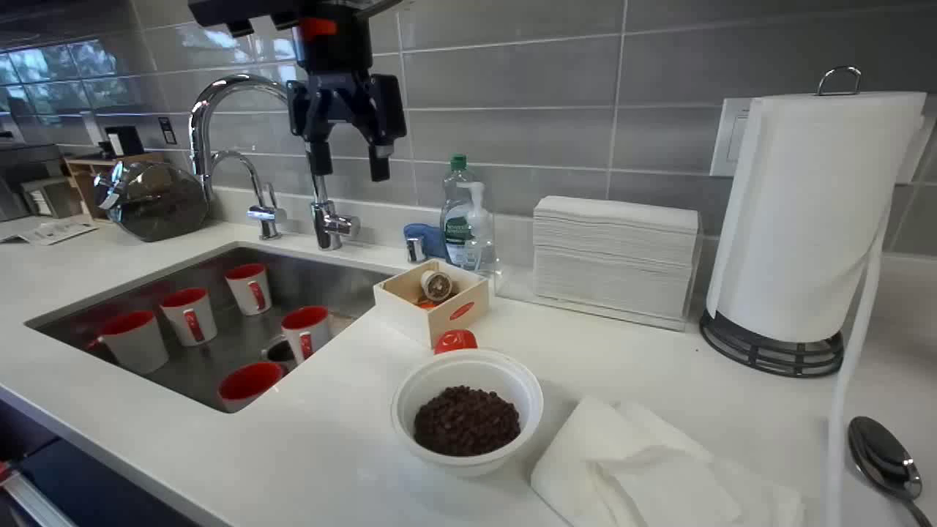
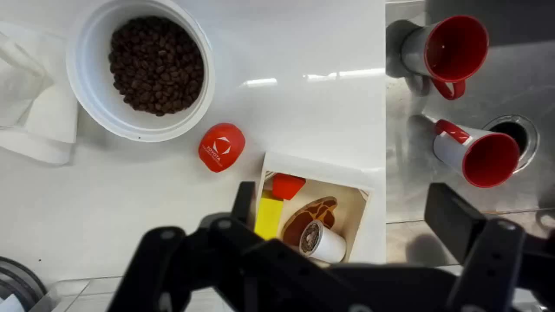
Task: Put the orange item in the box
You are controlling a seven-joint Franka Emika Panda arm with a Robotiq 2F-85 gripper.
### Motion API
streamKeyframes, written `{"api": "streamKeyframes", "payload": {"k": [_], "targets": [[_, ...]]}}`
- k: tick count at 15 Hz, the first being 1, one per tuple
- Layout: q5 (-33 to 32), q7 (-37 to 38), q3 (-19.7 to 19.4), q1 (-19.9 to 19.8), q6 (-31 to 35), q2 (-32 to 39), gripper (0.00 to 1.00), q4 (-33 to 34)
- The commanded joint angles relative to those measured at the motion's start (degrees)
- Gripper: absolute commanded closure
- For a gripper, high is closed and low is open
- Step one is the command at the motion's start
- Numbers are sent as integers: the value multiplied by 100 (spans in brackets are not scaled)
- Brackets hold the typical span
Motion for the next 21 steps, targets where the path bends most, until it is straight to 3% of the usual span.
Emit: {"api": "streamKeyframes", "payload": {"k": [1, 7, 13, 16, 21], "targets": [[-3, 1, -8, 7, -11, 1, 0, 8], [-271, -278, -20, -19, 222, 445, 0, 132], [-67, -2381, -575, 105, 676, 1512, 0, 437], [-150, -3346, -723, 30, 544, 2105, 0, 741], [-425, -3912, -671, -154, 823, 3006, 0, 1048]]}}
